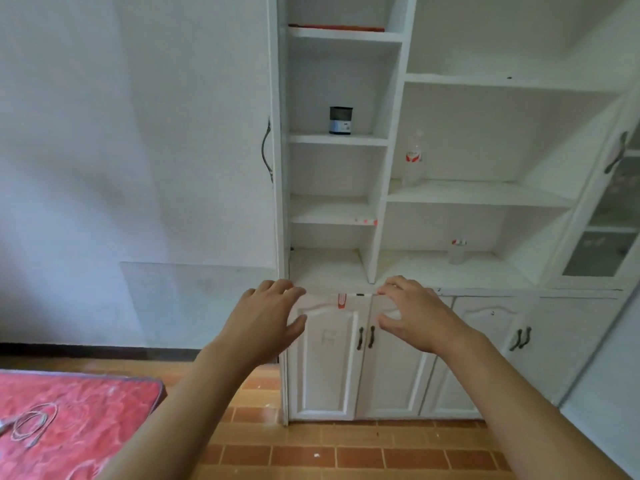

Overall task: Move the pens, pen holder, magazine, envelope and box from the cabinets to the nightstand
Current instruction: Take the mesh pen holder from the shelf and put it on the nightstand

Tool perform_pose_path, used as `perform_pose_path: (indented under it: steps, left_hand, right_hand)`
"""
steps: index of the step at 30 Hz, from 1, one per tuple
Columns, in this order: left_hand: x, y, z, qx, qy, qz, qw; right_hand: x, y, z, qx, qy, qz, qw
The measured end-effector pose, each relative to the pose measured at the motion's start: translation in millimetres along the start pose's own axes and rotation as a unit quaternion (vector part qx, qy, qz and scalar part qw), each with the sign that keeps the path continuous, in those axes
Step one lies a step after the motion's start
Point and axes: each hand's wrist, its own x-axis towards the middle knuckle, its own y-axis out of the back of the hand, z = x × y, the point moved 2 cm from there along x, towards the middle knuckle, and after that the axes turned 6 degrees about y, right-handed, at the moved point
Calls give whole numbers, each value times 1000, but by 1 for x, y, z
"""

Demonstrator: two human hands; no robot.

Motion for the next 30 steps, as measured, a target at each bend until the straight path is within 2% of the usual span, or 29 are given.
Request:
perform_pose_path:
  steps: [6, 14, 23, 30]
  left_hand:
    - [59, -13, -6, -6, -26, 1, 1000]
    - [153, -33, 12, 9, -31, 7, 999]
    - [296, -29, 57, 40, -8, 41, 998]
    - [370, -26, 76, 72, 36, 62, 995]
  right_hand:
    - [44, 8, 21, -14, -10, 7, 1000]
    - [103, 22, 85, 8, -12, 14, 1000]
    - [194, 70, 194, -7, 44, 35, 998]
    - [256, 93, 252, -14, 101, 62, 993]
